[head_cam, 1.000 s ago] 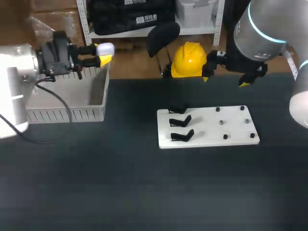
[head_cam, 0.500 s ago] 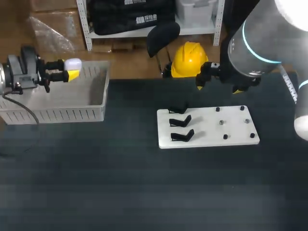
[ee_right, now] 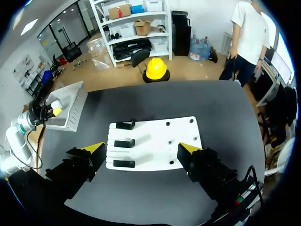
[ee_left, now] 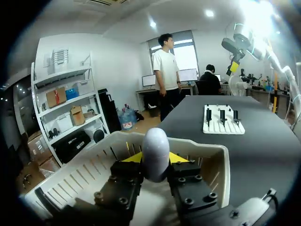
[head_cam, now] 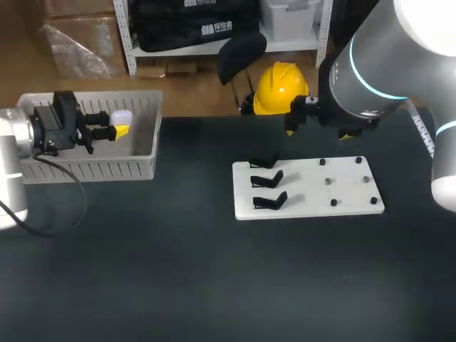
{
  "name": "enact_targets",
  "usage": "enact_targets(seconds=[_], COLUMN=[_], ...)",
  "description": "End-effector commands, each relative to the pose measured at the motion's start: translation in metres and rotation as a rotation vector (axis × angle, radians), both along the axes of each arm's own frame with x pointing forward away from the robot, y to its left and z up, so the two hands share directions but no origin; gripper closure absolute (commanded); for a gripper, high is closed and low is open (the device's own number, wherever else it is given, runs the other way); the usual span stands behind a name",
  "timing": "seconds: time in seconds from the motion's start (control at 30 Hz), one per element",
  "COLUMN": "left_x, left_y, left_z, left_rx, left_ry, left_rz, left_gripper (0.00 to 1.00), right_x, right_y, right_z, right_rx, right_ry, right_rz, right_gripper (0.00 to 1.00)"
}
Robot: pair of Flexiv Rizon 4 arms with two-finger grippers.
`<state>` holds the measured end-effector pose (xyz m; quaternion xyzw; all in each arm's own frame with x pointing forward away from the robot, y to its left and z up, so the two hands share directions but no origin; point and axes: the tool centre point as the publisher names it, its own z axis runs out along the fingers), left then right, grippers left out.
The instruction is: Pick up each earbud case from the left stands, insert the matching earbuds, close the lid, and place the case in the box.
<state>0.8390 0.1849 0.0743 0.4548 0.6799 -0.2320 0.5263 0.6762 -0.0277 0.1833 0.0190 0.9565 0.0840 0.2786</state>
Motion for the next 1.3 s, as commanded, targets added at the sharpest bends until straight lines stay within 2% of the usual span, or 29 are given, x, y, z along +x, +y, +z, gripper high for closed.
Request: enact_targets(seconds=[0.03,0.07,0.1,0.13,0.33,0.4,0.47,0.6,0.7,0.73,1.0,1.13,1.3], left_x=[0.011,0.011,0.010,0.008,-0.013,-0.023,-0.034,-0.059,-0.078,-0.085,-0.137,-0.153,-0.153], left_y=[-0.008,-0.008,-0.008,-0.009,-0.016,-0.024,-0.035,-0.059,-0.075,-0.081,-0.116,-0.131,-0.131], left_z=[-0.009,-0.008,-0.006,-0.003,0.019,0.023,0.024,0.031,0.032,0.032,0.039,0.045,0.045], left_rx=[0.007,0.002,0.000,0.000,0.009,0.004,0.011,0.014,0.055,0.037,0.037,0.043,0.043], left_ry=[0.015,0.014,0.017,0.019,-0.017,-0.005,0.049,0.053,0.078,0.078,0.123,0.174,0.174], left_rz=[-0.002,-0.004,-0.006,-0.010,-0.002,-0.004,-0.024,-0.053,-0.040,-0.031,0.007,0.005,0.005], left_gripper=[0.56,0.44,0.14,0.00,0.00,0.00,0.00,0.00,0.00,0.00,0.00,0.00,0.00], right_x=[0.005,0.005,0.005,0.004,0.004,0.005,0.003,-0.003,-0.010,-0.011,-0.030,-0.038,-0.038], right_y=[0.001,0.001,0.000,0.000,-0.003,-0.004,-0.004,-0.004,-0.008,-0.011,-0.041,-0.053,-0.053], right_z=[-0.001,-0.001,-0.001,-0.001,0.004,0.004,0.004,0.002,0.002,0.001,-0.001,-0.001,-0.001], right_rx=[0.009,0.015,0.018,0.021,0.046,0.042,0.034,0.022,0.020,0.017,0.037,0.070,0.070], right_ry=[0.006,0.007,0.007,0.007,-0.008,-0.018,-0.022,-0.026,-0.040,-0.045,-0.073,-0.085,-0.085], right_rz=[-0.003,-0.004,-0.005,-0.005,0.020,0.028,0.047,0.104,0.155,0.169,0.254,0.270,0.270], right_gripper=[0.00,0.00,0.00,0.00,0.00,0.00,0.00,0.00,0.00,0.00,0.00,0.00,0.00])
